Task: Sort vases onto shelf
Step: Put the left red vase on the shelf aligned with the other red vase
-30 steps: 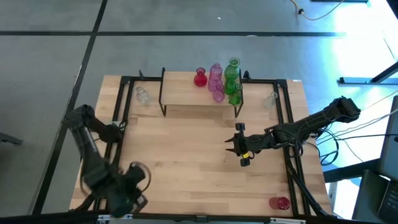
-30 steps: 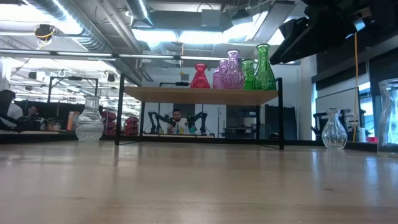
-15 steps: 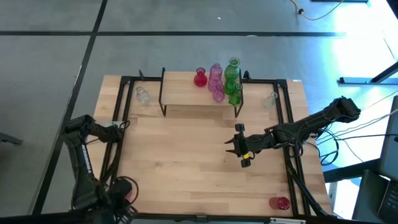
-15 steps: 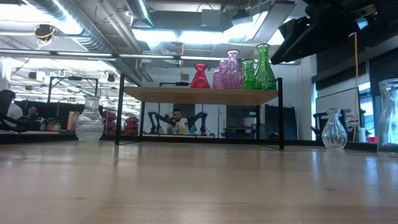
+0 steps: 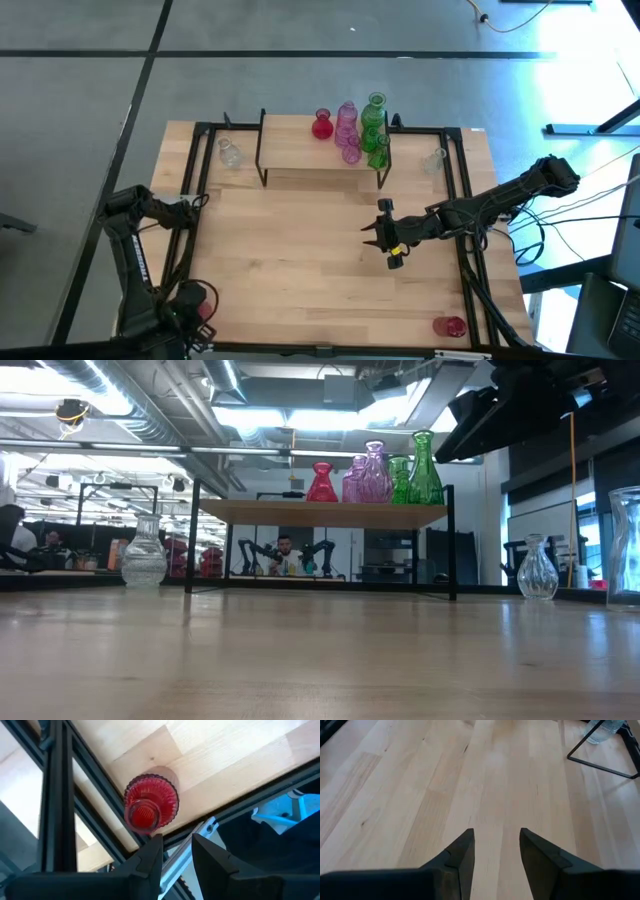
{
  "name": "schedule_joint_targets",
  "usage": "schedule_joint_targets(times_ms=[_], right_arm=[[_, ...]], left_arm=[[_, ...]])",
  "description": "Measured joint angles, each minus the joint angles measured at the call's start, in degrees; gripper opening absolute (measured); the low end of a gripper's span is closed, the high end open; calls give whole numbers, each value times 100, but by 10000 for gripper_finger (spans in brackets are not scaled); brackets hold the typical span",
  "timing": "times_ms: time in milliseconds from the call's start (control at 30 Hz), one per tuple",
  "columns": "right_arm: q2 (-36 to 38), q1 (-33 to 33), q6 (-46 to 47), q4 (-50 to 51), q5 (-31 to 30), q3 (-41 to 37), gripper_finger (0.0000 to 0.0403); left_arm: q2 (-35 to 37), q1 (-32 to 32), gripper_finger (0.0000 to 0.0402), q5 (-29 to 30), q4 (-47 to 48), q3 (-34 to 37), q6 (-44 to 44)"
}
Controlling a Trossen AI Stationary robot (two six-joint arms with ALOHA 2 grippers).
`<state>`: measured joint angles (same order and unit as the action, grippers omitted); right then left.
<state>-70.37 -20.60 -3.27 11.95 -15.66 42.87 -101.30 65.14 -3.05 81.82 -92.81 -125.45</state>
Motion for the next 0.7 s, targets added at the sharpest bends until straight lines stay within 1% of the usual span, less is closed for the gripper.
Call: schedule_joint_targets(times_ms=[133,233,400,600,700], right_arm=[[0,-2,0,2,17,0,140],[0,0,2,2,20,0,140],[0,-2,0,-5,22,0,140],[0,-2,0,-9,22,0,140],[0,-2,0,-7,23,0,140]], left_arm=[[0,2,96,-36,-42,236,2],[0,7,96,-190,-40,348,2],[0,4,96,0,-103,456,61],[0,4,96,-102,-302,735,154],[0,2,96,-27,-450,831,312]])
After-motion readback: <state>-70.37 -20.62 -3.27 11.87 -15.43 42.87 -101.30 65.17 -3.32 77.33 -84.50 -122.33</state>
